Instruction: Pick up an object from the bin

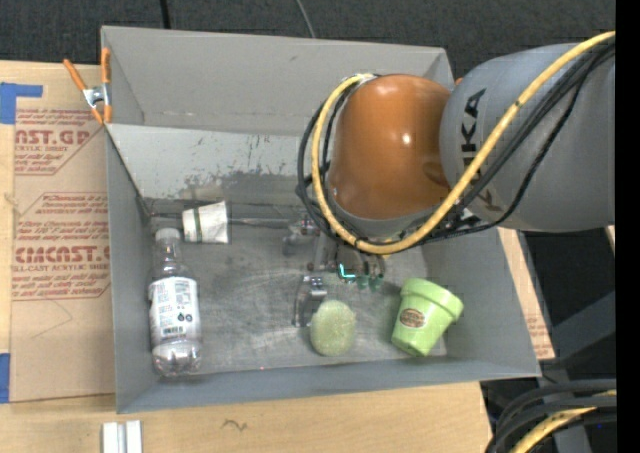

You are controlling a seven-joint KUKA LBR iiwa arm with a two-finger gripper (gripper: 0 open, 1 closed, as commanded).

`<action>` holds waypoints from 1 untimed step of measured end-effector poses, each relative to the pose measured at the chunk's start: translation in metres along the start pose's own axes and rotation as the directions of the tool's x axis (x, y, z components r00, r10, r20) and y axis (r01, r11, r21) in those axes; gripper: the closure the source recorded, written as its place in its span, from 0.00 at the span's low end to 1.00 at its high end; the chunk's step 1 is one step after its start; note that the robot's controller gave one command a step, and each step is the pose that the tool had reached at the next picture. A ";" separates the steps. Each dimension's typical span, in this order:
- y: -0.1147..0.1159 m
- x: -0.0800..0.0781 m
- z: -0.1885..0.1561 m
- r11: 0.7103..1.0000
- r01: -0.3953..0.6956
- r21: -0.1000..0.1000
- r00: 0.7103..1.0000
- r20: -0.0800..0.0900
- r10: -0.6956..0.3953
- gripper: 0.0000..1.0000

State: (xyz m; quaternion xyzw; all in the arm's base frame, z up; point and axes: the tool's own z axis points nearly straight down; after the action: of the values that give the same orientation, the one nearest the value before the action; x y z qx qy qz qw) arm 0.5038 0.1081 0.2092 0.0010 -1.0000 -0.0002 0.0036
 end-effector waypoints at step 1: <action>-0.001 -0.002 -0.004 1.000 -0.002 -0.001 1.000 0.008 0.002 0.00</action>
Offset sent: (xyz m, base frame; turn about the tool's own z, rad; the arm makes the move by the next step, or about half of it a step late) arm -0.0039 -0.0807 -0.0492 -0.2282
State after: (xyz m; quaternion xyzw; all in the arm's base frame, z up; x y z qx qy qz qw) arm 0.5056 0.1075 0.2132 0.0002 -1.0000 -0.0006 -0.0004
